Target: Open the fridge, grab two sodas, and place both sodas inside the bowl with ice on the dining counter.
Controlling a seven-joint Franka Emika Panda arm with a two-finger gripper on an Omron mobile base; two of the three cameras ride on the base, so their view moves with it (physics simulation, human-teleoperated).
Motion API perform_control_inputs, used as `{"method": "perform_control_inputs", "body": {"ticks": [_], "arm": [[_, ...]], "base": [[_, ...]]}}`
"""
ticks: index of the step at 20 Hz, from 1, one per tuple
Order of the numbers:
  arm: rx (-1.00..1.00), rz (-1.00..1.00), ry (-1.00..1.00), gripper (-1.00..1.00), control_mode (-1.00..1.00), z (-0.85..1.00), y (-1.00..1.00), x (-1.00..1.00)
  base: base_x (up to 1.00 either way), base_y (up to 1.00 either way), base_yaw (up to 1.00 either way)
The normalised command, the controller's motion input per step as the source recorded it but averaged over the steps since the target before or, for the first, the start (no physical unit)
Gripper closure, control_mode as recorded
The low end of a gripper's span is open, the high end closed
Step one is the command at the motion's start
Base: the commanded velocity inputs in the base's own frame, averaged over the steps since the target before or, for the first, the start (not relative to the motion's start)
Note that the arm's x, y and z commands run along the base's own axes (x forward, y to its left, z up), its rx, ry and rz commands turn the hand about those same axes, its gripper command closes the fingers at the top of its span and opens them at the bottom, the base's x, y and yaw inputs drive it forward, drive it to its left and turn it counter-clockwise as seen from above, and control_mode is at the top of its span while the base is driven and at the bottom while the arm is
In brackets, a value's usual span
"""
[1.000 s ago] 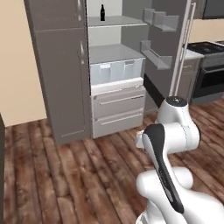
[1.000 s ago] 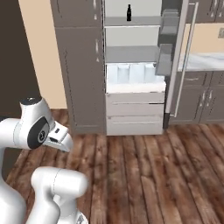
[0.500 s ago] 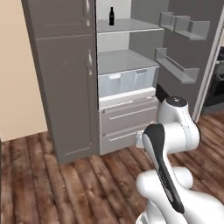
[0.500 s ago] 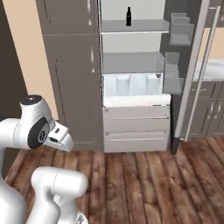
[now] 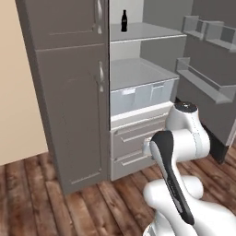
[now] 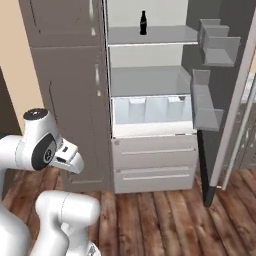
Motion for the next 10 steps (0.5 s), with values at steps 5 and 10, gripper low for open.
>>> {"method": "perform_control_inputs", "body": {"ticks": [5, 10], "arm": [[0.0, 0.0, 0.0, -1.0, 1.0, 0.0, 0.0, 0.0], [0.0, 0.0, 0.0, -1.0, 1.0, 0.0, 0.0, 0.0]], "base": [[0.69, -0.14, -0.08], [0.51, -0.39, -0.06]]}}
